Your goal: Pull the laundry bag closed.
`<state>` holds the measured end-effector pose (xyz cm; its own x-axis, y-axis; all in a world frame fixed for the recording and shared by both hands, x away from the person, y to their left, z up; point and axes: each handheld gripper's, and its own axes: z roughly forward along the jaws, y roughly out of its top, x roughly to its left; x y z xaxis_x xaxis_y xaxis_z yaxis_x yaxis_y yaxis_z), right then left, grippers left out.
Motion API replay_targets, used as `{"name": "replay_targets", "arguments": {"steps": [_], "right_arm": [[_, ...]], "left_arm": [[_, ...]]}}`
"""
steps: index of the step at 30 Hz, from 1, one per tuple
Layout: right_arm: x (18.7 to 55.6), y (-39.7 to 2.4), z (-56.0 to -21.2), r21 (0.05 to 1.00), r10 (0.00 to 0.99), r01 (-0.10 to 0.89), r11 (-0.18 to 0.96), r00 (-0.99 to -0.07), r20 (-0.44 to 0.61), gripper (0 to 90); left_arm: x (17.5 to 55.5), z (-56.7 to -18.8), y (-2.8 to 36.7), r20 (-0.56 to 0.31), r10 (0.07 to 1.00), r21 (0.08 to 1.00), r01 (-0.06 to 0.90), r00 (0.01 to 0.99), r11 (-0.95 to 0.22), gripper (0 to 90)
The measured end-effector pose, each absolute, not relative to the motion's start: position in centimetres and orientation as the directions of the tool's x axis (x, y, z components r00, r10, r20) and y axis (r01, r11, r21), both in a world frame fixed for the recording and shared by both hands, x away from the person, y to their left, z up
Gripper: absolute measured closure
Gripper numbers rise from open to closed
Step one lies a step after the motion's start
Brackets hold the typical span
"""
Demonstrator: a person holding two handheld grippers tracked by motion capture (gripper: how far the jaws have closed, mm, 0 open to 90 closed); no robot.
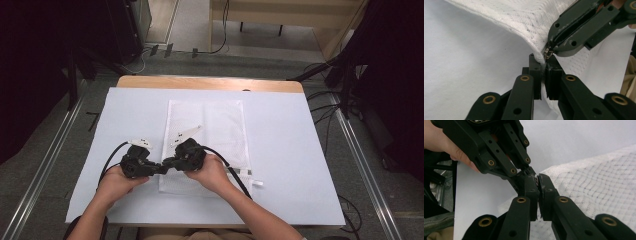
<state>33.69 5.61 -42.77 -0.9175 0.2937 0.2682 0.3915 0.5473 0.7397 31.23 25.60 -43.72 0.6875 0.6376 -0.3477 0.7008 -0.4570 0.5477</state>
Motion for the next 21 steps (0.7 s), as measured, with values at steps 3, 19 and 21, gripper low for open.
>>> {"name": "replay_targets", "arguments": {"steps": [3, 19, 21], "right_arm": [[33.79, 5.54, -42.92, 0.735, 0.284, 0.377, 0.564, -0.924, 0.255, 88.4], [33.67, 5.32, -43.42, 0.765, 0.259, 0.309, 0.565, -0.947, 0.192, 88.7], [33.61, 5.30, -43.43, 0.764, 0.264, 0.309, 0.566, -0.946, 0.187, 88.8]], "left_arm": [[31.17, -43.66, 25.51, -0.335, 0.637, 0.547, 0.694, 0.694, -0.469, 87.9], [31.17, -43.20, 25.91, -0.351, 0.640, 0.541, 0.706, 0.684, -0.457, 89.0], [31.12, -43.12, 25.89, -0.345, 0.639, 0.543, 0.702, 0.687, -0.461, 89.0]]}}
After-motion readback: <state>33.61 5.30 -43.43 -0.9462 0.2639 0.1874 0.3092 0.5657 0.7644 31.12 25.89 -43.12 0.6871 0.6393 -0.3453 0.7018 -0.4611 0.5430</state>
